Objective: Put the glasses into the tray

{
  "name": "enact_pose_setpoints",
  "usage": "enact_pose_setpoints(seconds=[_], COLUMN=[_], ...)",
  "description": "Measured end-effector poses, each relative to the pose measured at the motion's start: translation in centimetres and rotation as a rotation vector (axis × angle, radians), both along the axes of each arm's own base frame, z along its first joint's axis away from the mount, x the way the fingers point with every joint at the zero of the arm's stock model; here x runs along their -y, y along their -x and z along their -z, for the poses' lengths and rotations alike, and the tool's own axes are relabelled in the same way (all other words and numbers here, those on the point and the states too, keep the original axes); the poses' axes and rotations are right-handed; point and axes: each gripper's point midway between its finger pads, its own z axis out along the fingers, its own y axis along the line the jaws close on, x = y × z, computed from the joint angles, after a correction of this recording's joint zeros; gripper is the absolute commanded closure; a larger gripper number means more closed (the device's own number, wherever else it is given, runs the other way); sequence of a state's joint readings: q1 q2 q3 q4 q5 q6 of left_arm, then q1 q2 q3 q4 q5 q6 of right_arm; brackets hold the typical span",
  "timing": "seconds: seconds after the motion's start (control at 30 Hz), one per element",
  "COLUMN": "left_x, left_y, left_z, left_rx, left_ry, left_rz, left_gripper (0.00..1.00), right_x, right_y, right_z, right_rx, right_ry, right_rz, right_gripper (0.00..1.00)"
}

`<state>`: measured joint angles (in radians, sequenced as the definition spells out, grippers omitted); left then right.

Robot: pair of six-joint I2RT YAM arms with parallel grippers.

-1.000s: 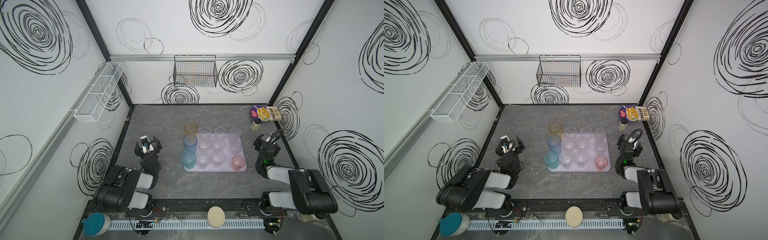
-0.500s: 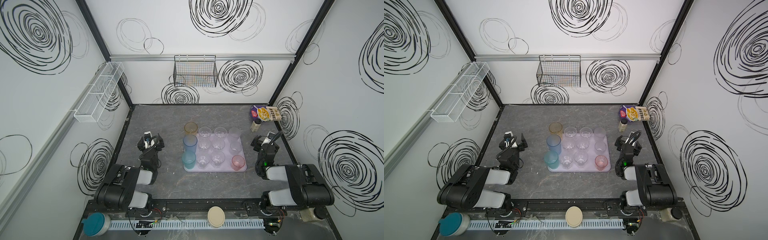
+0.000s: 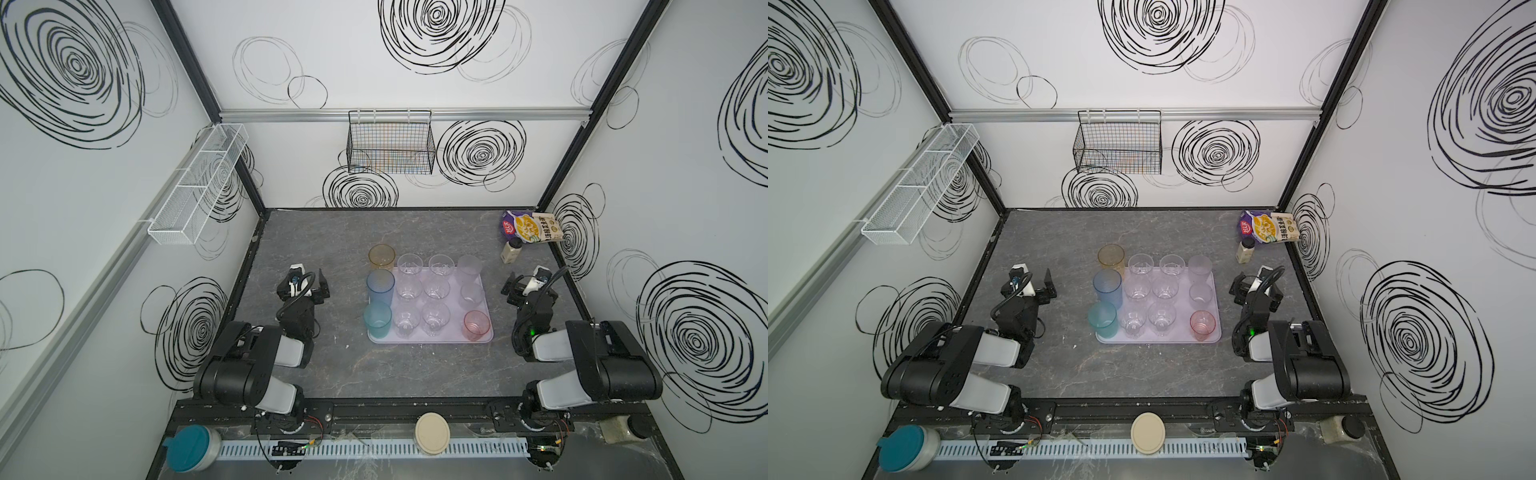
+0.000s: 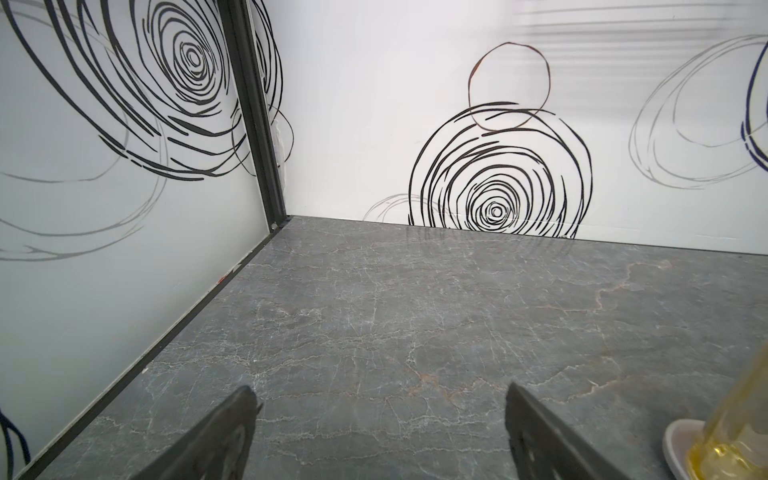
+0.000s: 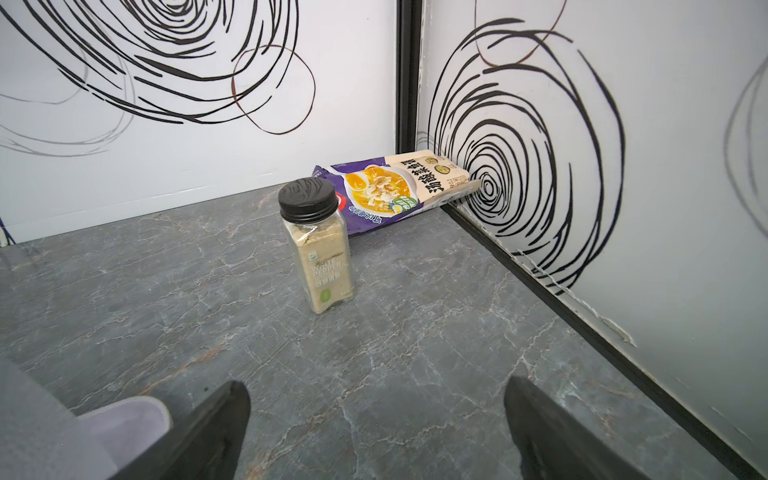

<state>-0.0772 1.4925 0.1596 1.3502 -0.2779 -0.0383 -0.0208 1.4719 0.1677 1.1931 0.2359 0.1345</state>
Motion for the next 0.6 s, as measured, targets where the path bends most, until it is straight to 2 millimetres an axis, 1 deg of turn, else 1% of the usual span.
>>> enact_pose_setpoints(seconds=[0.37,0.6], left_x=[0.12,0.73], left_y=[-0.01,-0.02], left_z=[-0.12,-0.11], left_rx=[0.005,0.004], left_ry=[0.001,-0.007], left_rz=[0.006,0.020], left_gripper=[0.04,0.04], right_x=[-0.10,-0.11], right_y=[-0.04,-0.04], right_z=[0.02,0.02], right_rx=[0.000,0.000], right_ry=[-0.001,-0.001], right_rz=[-0.006,-0.007], right_gripper=[0.00,0.00])
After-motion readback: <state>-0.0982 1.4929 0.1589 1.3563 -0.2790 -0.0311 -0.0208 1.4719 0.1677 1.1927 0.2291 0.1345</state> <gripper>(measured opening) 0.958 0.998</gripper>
